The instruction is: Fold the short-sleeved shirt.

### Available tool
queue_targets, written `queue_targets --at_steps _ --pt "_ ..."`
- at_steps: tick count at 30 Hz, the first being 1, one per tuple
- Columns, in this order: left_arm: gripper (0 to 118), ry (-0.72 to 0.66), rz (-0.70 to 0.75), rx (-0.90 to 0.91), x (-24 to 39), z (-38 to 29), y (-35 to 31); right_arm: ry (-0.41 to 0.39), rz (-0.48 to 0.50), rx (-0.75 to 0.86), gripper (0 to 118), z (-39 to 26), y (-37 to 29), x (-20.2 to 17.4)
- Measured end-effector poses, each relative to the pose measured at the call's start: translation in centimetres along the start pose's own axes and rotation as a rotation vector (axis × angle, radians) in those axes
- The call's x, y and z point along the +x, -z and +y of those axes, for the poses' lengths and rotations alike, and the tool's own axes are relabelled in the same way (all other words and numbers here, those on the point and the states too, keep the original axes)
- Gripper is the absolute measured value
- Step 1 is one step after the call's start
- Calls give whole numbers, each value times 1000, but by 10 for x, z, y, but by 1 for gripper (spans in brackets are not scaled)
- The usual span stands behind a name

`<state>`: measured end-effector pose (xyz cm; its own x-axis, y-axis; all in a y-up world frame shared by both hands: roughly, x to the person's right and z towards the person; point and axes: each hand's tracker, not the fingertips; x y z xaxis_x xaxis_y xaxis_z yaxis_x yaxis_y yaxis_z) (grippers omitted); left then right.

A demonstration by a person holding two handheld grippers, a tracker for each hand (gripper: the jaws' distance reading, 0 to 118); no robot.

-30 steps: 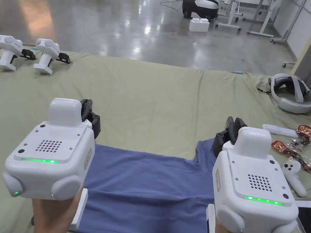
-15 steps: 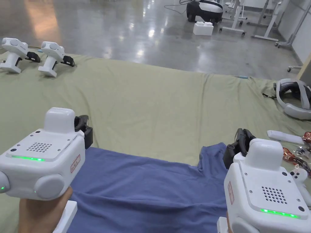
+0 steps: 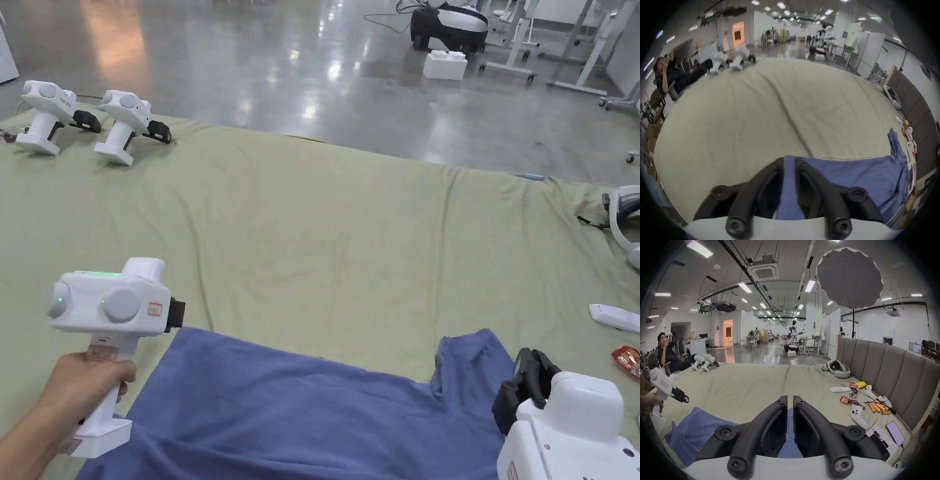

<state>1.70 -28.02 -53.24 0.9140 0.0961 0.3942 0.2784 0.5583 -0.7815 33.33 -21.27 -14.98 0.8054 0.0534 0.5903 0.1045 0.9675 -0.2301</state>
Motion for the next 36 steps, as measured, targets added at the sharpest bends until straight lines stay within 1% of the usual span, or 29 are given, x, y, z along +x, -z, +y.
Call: queue_targets --at_steps 2,3,4,10,11,13,14,15,16,17,19,22,24,26,27,28,29,30,31,32,34,35,36 --pt "55 -51 -57 -56 -5 9 13 -11 -5 -26 9 -5 6 3" --pt "68 -56 -69 -98 -5 12 20 -16 -10 -37 9 -7 9 5" --pt "70 -40 -60 -117 -3 14 25 -19 -13 -47 9 -10 11 6" --pt "69 27 -16 -263 9 17 59 -9 -26 -115 9 -24 26 13" --pt "69 43 2 -265 14 14 62 -7 -25 -126 9 -27 27 14" --pt "65 71 28 -245 19 14 64 -6 -24 -145 9 -31 29 14" --pt "57 76 56 -242 25 14 61 -6 -22 -152 9 -34 30 15" --pt "41 84 52 -234 30 13 58 -6 -22 -159 9 -36 30 15" --pt "27 119 51 -223 35 12 56 -6 -23 -166 9 -38 30 15" --pt "20 154 68 -221 37 13 56 -2 -23 -173 9 -40 31 15" --pt "9 157 43 -228 39 12 56 9 -19 -191 9 -44 34 17" --pt "7 149 28 -220 33 14 58 24 -17 -213 9 -46 37 22" --pt "7 128 14 -183 27 17 48 14 -19 -232 9 -43 43 29" --pt "7 104 -12 -137 23 17 35 2 -25 -269 9 -37 56 41" --pt "7 87 -41 -132 21 17 27 7 -10 -314 9 -33 65 50" --pt "7 83 -77 -98 21 17 20 11 -3 -358 14 -28 75 58" --pt "7 83 -88 -70 21 13 10 28 -6 -415 23 -22 88 66" --pt "7 88 -83 -46 21 11 2 17 1 -489 38 -18 103 74" --pt "7 92 -90 -48 22 9 -3 13 21 -537 60 -16 116 81" --pt "7 97 -90 -39 22 6 -9 12 29 -553 68 -15 128 88" --pt "7 96 -93 -11 24 0 -18 -8 23 -620 69 -16 155 98" --pt "7 94 -94 -10 24 -3 -22 -33 -2 -659 69 -18 170 102" --pt "7 97 -89 9 24 -5 -25 -48 1 -710 69 -23 184 105"
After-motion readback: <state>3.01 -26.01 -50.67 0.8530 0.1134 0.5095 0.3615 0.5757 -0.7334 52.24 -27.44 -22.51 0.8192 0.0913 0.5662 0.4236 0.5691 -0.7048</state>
